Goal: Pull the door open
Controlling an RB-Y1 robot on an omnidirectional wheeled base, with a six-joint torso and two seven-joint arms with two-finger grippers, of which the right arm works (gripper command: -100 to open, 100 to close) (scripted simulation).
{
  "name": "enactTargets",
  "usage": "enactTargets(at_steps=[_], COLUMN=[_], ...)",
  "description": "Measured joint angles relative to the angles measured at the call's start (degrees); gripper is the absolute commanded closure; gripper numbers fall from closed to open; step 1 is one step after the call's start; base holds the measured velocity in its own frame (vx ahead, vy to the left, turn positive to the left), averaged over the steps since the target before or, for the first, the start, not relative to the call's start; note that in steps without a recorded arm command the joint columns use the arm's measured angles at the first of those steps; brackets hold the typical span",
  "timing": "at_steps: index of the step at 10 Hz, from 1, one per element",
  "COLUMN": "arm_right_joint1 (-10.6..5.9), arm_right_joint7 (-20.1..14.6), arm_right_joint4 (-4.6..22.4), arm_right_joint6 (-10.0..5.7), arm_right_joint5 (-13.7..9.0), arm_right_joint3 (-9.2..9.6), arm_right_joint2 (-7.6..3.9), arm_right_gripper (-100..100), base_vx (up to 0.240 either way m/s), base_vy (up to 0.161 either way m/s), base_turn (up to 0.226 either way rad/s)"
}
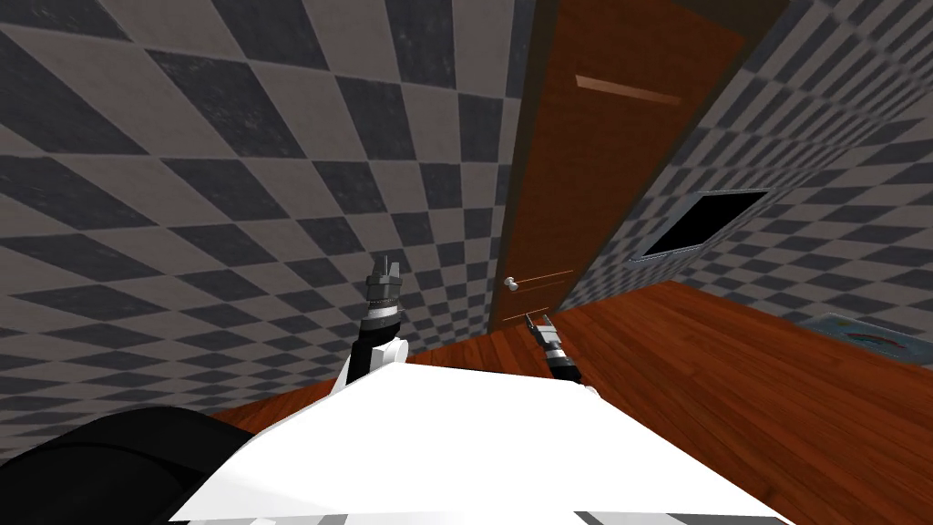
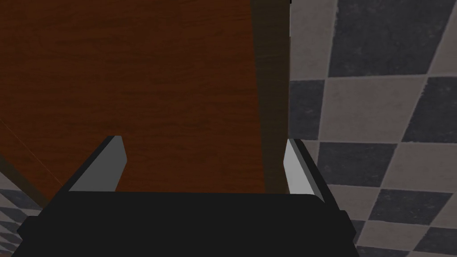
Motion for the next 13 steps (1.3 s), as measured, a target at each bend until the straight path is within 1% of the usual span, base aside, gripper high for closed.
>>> enactTargets(at_steps=[1, 3, 5, 8, 9, 10, 11, 12, 13], arm_right_joint1=[0.21, -0.61, -1.25, -1.83, -2.22, -2.87, -2.91, -2.92, -3.6], arm_right_joint7=[0.94, 2.83, 4.83, 7.39, 8.19, 9.39, 10.43, 10.63, 10.83], arm_right_joint4=[0.57, 3.27, 5.63, 8.85, 10.12, 12.3, 13.09, 13.13, 15.04], arm_right_joint6=[-0.26, -1.17, -1.8, -3.01, -3.47, -4.34, -4.71, -4.73, -5.34], arm_right_joint5=[0.74, 1.66, 2.81, 4.35, 4.7, 5.1, 5.75, 5.83, 5.2], arm_right_joint3=[-0.1, -0.57, -0.93, -1.55, -1.78, -2.2, -2.3, -2.3, -3.12], arm_right_joint2=[0.13, 0.15, 0.42, 0.41, 0.41, 0.37, 0.66, 0.68, -0.2], arm_right_gripper=[-100, -100, -100, -100, -100, -100, -100, -100, -100], base_vx=[0.084, 0.076, 0.089, 0.073, 0.101, 0.097, 0.036, 0.096, 0.156], base_vy=[-0.097, -0.103, -0.102, -0.107, -0.11, -0.155, -0.079, 0.079, 0.127], base_turn=[0.167, 0.126, 0.137, 0.113, 0.168, 0.174, 0.04, 0.186, 0.185])
